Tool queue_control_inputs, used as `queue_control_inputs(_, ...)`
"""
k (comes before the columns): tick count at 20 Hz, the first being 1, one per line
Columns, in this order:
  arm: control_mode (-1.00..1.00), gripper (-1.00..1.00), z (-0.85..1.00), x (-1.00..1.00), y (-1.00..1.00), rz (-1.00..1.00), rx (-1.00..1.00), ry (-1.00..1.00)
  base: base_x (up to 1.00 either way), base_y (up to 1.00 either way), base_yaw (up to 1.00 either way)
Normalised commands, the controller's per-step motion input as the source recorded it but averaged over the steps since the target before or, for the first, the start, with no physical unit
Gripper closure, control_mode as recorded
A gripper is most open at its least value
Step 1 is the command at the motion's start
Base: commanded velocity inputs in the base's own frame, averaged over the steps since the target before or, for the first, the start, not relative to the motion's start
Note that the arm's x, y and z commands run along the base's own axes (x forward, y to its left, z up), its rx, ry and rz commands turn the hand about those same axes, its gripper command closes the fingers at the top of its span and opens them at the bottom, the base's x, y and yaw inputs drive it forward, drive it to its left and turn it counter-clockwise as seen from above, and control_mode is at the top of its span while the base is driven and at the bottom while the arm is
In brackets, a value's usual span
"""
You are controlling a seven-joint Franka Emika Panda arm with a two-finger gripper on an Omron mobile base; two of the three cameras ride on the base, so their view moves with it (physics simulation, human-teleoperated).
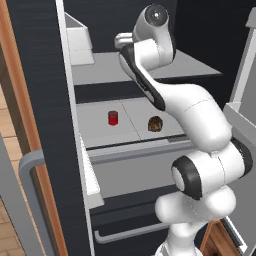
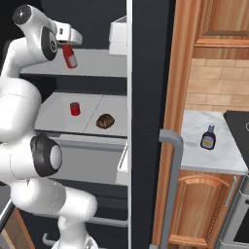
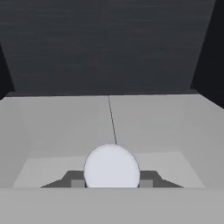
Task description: Place the ketchup and condiment bottle from the counter to the top shelf of the fridge. If the existing items in the fridge are on the top shelf, move them to other shelves.
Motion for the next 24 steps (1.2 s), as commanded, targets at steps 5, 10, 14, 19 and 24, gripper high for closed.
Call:
queue_control_inputs(5, -1.00, 1.00, -0.25, 0.75, 0.00, 0.00, -0.02, 0.08, 0.00, 0.00, 0.00)
queue_control_inputs(10, -1.00, 1.00, -0.36, 0.54, 0.00, 0.00, -0.03, 0.04, 0.00, 0.00, 0.00)
queue_control_inputs(14, -1.00, 1.00, -0.30, 0.39, 0.00, 0.00, -0.01, 0.00, 0.00, 0.00, 0.00)
queue_control_inputs(19, -1.00, -1.00, -0.24, 0.28, -0.02, 0.01, 0.00, -0.01, 0.00, 0.00, 0.00)
queue_control_inputs(24, -1.00, -1.00, -0.03, 0.06, 0.00, 0.01, 0.00, -0.04, 0.00, 0.00, 0.00)
